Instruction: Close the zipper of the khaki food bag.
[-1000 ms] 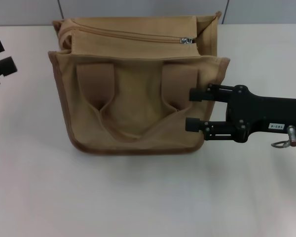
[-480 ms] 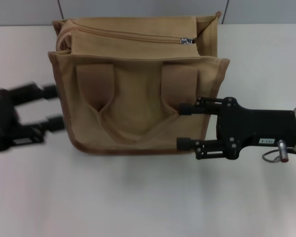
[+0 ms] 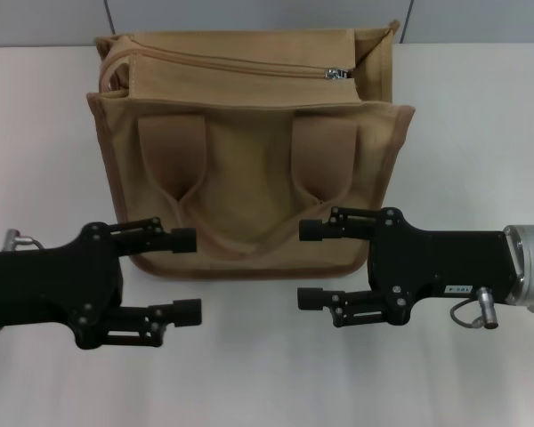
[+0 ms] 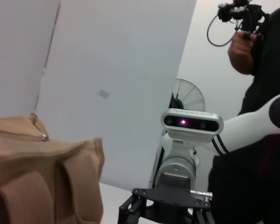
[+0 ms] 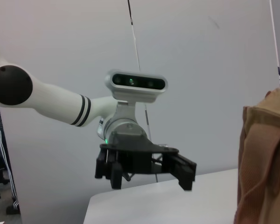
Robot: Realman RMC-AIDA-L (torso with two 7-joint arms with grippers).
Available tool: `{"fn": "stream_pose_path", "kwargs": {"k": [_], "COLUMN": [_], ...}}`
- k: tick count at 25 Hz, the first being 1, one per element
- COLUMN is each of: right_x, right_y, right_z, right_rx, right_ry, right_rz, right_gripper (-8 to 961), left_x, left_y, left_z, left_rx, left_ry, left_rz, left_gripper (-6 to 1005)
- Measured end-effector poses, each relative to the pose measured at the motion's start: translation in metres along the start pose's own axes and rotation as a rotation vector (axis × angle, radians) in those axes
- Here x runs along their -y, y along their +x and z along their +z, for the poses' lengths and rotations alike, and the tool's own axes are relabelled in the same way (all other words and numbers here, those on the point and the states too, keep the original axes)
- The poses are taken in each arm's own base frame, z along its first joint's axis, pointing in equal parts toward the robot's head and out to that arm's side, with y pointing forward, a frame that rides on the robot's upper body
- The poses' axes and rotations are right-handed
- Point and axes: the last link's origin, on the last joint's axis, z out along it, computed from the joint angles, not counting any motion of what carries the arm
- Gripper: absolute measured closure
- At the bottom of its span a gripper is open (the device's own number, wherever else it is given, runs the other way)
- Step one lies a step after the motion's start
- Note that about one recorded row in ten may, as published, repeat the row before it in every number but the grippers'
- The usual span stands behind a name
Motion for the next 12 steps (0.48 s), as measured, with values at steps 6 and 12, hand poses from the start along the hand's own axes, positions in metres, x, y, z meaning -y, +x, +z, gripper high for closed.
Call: {"fn": "stream_pose_path", "kwargs": {"k": [6, 12], "right_x": [-0.003, -0.004], "right_y": [0.0021, 0.0026], "right_z": [0.0014, 0.0018], "right_rx": [0.006, 0.006], "right_ry": [-0.009, -0.014], "right_rz": [0.005, 0.007], "right_gripper": [178, 178], "left_x": [0.0017, 0.001], "left_y": [-0.0066, -0.0081], "left_z": [0.0062, 0.0068], "left_rx": [0.018, 0.019], "left_ry": [-0.005, -0.005], "left_rz": [-0.017, -0.002], "left_gripper": [184, 184]}}
